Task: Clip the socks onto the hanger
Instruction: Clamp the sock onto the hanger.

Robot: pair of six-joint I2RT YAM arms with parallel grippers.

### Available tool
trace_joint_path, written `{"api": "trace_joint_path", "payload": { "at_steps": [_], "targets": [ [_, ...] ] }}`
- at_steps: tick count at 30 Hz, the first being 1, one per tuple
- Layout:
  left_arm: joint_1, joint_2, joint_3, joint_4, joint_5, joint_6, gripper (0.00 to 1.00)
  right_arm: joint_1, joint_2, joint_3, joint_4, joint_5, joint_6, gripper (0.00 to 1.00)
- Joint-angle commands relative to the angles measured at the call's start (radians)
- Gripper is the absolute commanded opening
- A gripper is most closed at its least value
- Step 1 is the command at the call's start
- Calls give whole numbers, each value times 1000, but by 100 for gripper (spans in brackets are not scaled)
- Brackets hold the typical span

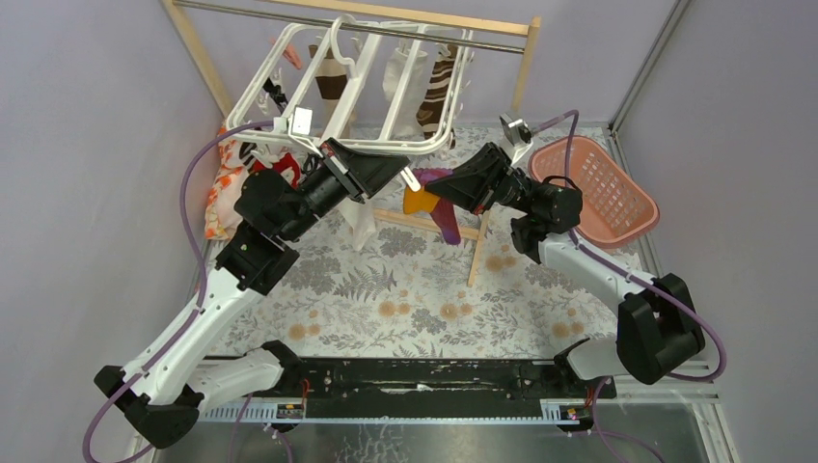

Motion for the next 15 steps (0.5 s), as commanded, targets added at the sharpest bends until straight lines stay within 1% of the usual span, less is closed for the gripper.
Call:
{"api": "trace_joint_path", "payload": {
  "at_steps": [1, 6, 9, 15],
  "targets": [
    [-1, -16, 6, 23, 30, -11, 0, 12, 22, 58, 118, 33, 33, 0],
    [-1, -17, 8, 20, 28, -10, 0, 18, 41, 83, 118, 29, 37, 0],
    [-1, -16, 15, 18, 30, -10, 0, 21, 36, 91, 83, 30, 11, 0],
    [-1, -21, 12, -1, 15, 0, 0, 31, 26, 93, 85, 20, 15, 0]
  ]
}}
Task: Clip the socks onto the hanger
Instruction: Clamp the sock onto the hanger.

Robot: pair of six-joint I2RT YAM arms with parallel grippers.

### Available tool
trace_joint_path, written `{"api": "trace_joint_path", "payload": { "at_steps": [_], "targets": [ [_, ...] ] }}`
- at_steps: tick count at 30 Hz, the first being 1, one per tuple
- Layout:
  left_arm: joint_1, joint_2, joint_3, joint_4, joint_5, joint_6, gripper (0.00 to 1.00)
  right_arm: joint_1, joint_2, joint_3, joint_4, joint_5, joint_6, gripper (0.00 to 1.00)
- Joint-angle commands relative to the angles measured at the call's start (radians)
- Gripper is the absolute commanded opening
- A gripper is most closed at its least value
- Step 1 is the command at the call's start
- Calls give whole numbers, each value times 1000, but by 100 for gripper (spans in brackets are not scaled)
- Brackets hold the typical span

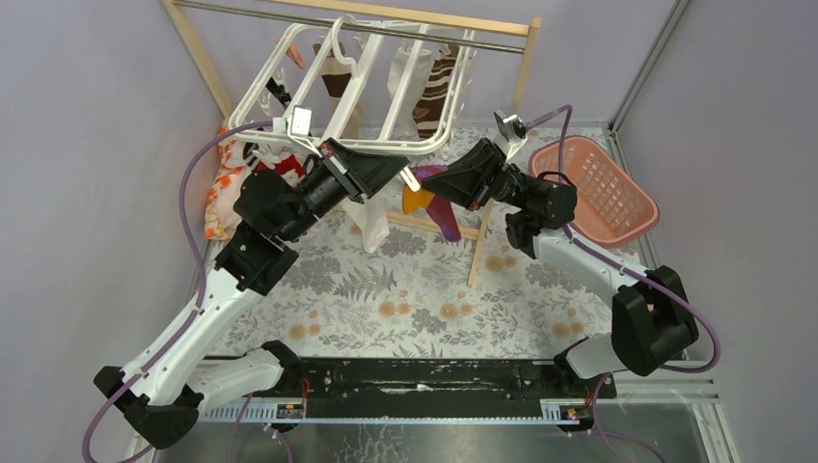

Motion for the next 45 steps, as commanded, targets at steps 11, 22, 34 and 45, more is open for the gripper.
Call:
{"api": "trace_joint_path", "payload": {
  "at_steps": [11, 22, 34, 45],
  "targets": [
    [-1, -8, 0, 17, 40, -21, 0, 24, -55, 39, 14, 18, -41, 0],
    [-1, 1, 2, 11, 74, -20, 16, 37, -30, 49, 26, 19, -34, 0],
    [-1, 4, -4, 7, 98, -17, 71, 38, -37, 40, 26, 20, -35, 0],
    [-1, -9, -9, -41, 62, 17, 99, 39, -14, 43, 15, 9, -21, 73]
  ]
}}
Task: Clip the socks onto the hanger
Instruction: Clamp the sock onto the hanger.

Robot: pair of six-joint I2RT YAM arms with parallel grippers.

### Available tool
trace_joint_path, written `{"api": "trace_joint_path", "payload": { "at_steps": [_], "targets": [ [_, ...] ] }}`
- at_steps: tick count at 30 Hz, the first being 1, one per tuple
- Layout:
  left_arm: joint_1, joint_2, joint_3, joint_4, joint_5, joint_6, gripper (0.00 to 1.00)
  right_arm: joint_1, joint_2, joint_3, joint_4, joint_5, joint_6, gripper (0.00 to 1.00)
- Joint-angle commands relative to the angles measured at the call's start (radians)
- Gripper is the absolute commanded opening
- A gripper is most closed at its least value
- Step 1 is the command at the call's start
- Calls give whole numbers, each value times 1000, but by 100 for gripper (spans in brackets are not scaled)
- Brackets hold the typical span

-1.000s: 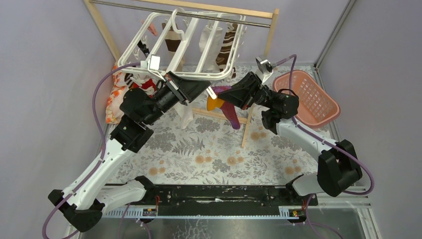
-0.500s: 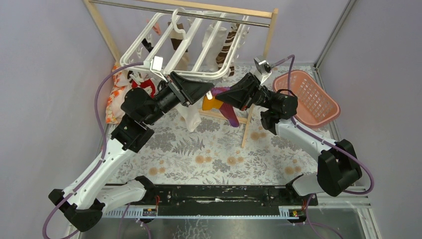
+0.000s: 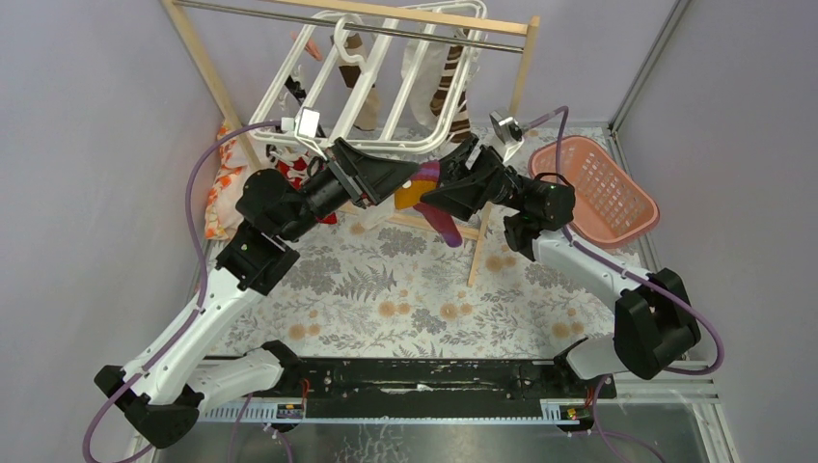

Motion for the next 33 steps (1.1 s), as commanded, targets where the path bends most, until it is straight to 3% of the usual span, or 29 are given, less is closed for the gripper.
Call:
{"api": "trace_joint_path", "payload": {
  "at_steps": [1, 4, 10, 15, 23, 29, 33],
  "targets": [
    [-1, -15, -10, -36, -17, 38, 99, 10, 8, 39, 49, 7, -1, 78],
    [0, -33, 15, -164, -96, 107, 99, 10, 5, 31, 31, -1, -8, 79],
    [0, -114, 70, -459, -399, 250, 99, 9, -26, -13, -93, -19, -74, 80],
    [-1, -193, 68, -559, -568, 298, 99, 9, -67, -102, -237, 8, -186, 80],
    [-1, -265, 19, -551, -552, 334, 99, 9, -258, -219, -657, 158, -489, 80],
    [0, -318, -28, -545, -502, 383, 99, 9, -486, -231, -1126, 493, -746, 79],
    [-1, -374, -90, -538, -527, 398, 99, 7, -533, -166, -1346, 667, -840, 77]
  ]
}}
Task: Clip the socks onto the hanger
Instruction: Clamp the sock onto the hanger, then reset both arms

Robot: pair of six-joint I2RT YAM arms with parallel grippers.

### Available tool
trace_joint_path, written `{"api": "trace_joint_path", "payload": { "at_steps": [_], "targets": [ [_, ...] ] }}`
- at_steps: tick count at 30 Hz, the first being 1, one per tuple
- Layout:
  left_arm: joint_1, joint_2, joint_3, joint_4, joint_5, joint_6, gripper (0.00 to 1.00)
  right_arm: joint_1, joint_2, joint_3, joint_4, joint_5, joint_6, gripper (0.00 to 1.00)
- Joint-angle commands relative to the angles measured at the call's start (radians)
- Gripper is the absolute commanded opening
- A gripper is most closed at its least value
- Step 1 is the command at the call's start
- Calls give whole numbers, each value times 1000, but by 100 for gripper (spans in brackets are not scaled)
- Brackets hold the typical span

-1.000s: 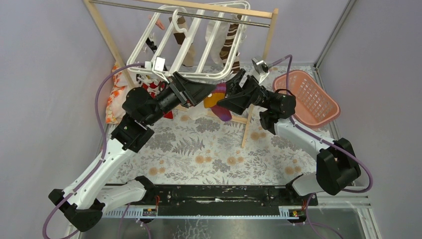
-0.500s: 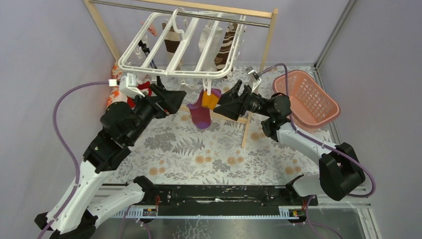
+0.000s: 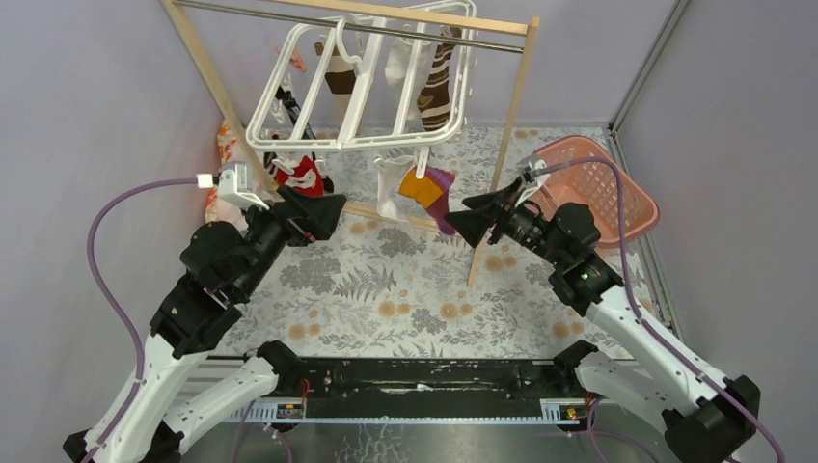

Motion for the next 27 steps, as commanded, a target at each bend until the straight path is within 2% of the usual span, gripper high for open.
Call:
{"api": "trace_joint_path", "payload": {
  "at_steps": [1, 6, 8, 14, 17, 21, 27],
  "targets": [
    [0, -64, -69, 2, -21, 49, 99, 3, -12, 100, -340, 283, -203, 74],
    [0, -117, -197, 49, -26, 32, 99, -7, 41, 186, -508, 570, -259, 61],
    [0, -110, -213, 48, -7, 34, 99, -40, 48, 211, -543, 621, -254, 59],
    [0, -72, -224, 8, -39, 55, 99, -280, 55, 239, -603, 495, -163, 54],
    [0, -22, -211, -50, -63, 52, 99, -346, 63, 231, -626, 466, -145, 54],
    [-1, 14, -206, -100, -128, 34, 99, -387, 59, 200, -627, 446, -126, 55],
    [0, -26, -220, -91, -148, 42, 99, -399, 51, 159, -607, 430, -127, 55]
  ]
}}
